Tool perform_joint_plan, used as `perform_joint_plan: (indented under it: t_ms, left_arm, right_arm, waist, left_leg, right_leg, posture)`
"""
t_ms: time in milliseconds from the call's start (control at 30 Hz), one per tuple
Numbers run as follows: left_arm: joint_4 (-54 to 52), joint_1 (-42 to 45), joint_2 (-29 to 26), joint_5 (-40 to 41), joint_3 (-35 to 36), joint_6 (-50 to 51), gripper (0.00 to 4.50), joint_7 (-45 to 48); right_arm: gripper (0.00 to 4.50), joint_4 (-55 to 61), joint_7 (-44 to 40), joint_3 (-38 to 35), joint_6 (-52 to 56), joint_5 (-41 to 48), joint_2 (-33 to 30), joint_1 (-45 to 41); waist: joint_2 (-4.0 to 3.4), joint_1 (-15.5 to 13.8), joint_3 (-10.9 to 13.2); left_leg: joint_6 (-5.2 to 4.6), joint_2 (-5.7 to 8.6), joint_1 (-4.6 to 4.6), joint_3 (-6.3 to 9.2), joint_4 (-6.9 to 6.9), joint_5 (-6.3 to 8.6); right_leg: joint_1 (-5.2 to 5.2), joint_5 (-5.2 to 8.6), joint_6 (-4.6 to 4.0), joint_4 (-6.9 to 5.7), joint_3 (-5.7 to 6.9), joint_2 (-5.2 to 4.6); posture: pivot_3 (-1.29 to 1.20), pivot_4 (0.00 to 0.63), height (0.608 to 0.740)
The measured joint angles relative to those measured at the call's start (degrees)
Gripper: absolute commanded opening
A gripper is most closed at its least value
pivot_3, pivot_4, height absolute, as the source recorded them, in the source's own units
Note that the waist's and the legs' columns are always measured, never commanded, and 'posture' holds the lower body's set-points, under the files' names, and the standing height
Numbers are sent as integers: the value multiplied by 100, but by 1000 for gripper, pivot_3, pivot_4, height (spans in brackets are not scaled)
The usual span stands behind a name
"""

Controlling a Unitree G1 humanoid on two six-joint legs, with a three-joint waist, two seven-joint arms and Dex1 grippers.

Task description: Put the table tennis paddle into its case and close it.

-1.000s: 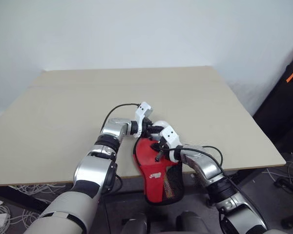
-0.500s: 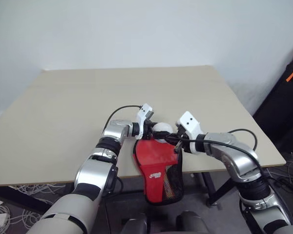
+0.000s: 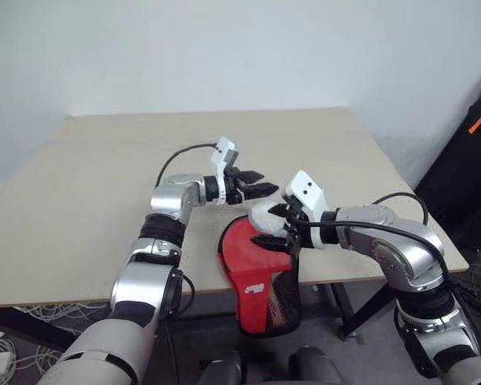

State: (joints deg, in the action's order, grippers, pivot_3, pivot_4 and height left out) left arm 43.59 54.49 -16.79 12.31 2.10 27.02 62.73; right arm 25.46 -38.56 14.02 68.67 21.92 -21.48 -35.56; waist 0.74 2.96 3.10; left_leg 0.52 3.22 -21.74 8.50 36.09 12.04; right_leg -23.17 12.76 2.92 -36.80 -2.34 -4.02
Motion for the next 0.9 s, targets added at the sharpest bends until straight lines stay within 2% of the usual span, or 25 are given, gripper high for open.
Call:
perform_joint_plan:
  t_ms: [133,267,533,833,900]
  left_arm:
    - [-651,-337,-419,139,118,8,1519,27]
    - [-1543,-1041,-765,378,132,295,80,214]
    - [-3384,-2506,-1001,697,-210,671,30,324]
    - [-4072,-3100,-1052,857,-475,769,30,195]
    - [-4156,-3142,-1110,884,-520,761,0,192]
  right_arm:
    - [4500,-558,114,-13,-261,-69,-66,-136]
    - [4500,-1172,178,11,-607,-205,-89,-273]
    - [4500,-2590,328,408,-1518,-772,120,-552]
    - [4500,-3453,303,741,-2048,-1211,420,-661]
    - [4117,-3611,259,769,-2159,-1292,488,-681]
  waist:
    - [-1,4,0]
    - [-2,1,0]
    - [-2,-3,0]
    - [-8,2,0]
    - [-8,2,0]
  left_leg:
    - [0,0,2,-6,-3,0]
    - [0,0,1,-7,-3,0]
    - [0,0,3,-8,-3,0]
    - [0,-2,7,-14,-6,0]
    - [0,-2,7,-15,-6,0]
  right_leg:
    - [-3,-1,-1,-1,-7,0]
    - [-4,-1,-2,-1,-9,-1]
    - [-2,-2,-5,-1,-11,0]
    - [-3,-2,-6,-2,-16,3]
    - [-2,-2,-6,-2,-16,3]
  posture:
    - [0,0,739]
    - [0,0,739]
    - [0,0,739]
    - [0,0,739]
    - [0,0,739]
